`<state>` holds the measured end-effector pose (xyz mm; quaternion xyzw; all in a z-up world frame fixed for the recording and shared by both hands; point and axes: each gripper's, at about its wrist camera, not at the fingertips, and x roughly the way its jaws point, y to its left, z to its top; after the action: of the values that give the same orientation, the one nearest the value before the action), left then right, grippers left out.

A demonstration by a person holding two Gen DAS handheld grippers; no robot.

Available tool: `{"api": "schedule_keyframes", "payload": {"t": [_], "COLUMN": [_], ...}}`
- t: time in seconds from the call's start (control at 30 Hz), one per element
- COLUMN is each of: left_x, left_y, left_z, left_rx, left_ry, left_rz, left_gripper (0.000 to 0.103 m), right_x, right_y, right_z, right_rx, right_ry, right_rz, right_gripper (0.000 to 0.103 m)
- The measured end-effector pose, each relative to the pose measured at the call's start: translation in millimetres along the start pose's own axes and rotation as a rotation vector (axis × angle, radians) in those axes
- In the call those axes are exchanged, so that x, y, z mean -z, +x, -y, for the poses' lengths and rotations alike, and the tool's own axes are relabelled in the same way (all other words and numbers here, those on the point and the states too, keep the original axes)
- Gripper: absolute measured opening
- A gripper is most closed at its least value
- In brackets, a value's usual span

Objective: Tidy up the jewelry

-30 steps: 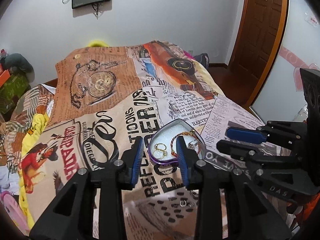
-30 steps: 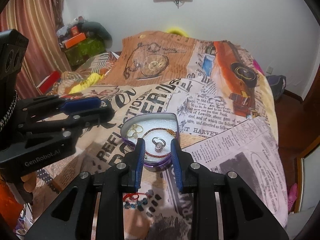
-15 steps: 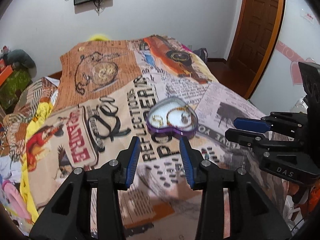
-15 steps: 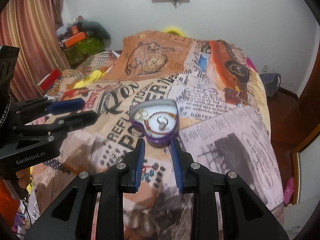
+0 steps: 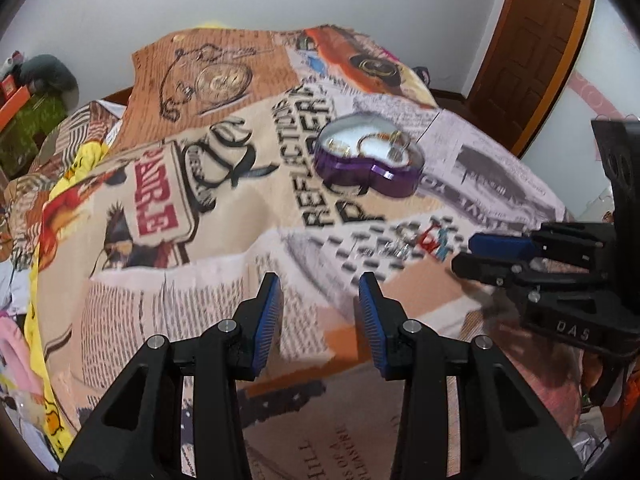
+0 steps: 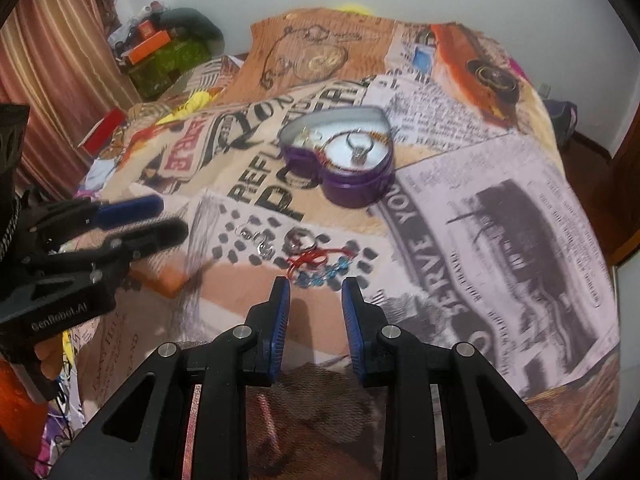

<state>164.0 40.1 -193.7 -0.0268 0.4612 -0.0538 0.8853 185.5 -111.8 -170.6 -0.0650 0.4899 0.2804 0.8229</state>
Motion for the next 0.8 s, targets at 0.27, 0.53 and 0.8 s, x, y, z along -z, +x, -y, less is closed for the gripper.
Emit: {"api": "schedule_keyframes", "payload": {"t": [0.27, 0.53, 0.8], "left_x": [6.9, 3.8, -2.1], "left_y": [4.5, 11.4, 21.4], "left_z": [-4.3, 8.6, 24.5], "left_rx": [0.004, 0.056, 0.133], "left_ry": [-0.009, -0.004, 0.002], "left_rz": [-0.003, -0.002, -0.023], "left_gripper": [0.040, 0.040, 0.029], "right_x": [-4.2, -6.1, -5.7], "right_y": [18.8, 28.1, 28.8], "right_z": [-7.7, -0.1, 7.0], "right_rx": [-0.012, -0.069, -0.069], "right_ry": [-0.014, 0.007, 0.010], "right_rz": [-0.038, -0.037, -0.012], "right_gripper": [0.024, 0.024, 0.007]}}
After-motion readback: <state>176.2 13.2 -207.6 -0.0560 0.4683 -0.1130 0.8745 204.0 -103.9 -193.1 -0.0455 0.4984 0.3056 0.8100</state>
